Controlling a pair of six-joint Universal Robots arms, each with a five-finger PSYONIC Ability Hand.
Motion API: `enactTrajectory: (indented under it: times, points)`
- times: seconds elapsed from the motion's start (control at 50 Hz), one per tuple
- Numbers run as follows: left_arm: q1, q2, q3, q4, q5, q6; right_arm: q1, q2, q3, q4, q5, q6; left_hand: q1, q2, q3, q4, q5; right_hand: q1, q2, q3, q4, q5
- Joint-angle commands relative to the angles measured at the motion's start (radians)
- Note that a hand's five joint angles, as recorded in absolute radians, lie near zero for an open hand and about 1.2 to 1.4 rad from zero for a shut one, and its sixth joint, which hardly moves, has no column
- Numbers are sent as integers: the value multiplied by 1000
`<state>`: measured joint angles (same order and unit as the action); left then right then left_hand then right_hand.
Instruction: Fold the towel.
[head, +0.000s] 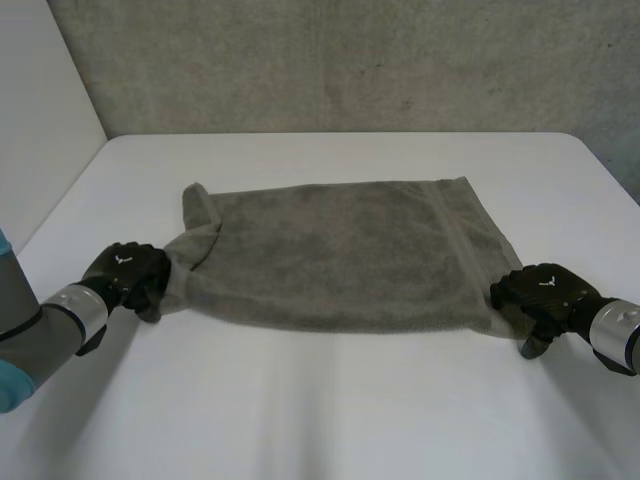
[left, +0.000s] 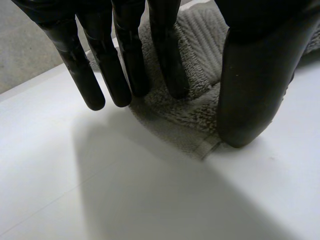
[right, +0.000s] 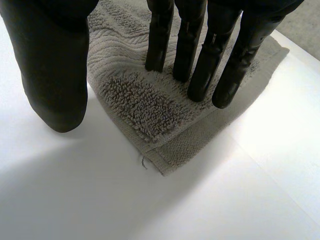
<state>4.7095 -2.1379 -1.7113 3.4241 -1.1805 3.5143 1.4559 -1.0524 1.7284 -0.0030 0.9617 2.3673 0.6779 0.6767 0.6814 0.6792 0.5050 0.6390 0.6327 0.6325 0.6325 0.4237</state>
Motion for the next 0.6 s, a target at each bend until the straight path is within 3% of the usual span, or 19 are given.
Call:
enactTrajectory:
  times: [0.02,0.32,0.42,0.6]
  points:
    - [0,-10,18,0,-8,0,0,0,0,0,0,0,119,121,116,118,118,1,7,7,7,42]
    - [-6,-16,30,-3,-7,-1,-2,-1,2,-2,0,0,443,444,439,441,441,4,10,10,10,45]
    - [-9,1,24,-5,-7,-1,-3,-3,2,-2,0,0,715,716,712,714,714,4,10,10,10,45]
    - [-22,29,9,-5,-7,-1,-5,-6,0,-3,0,0,718,720,715,717,717,4,10,10,10,45]
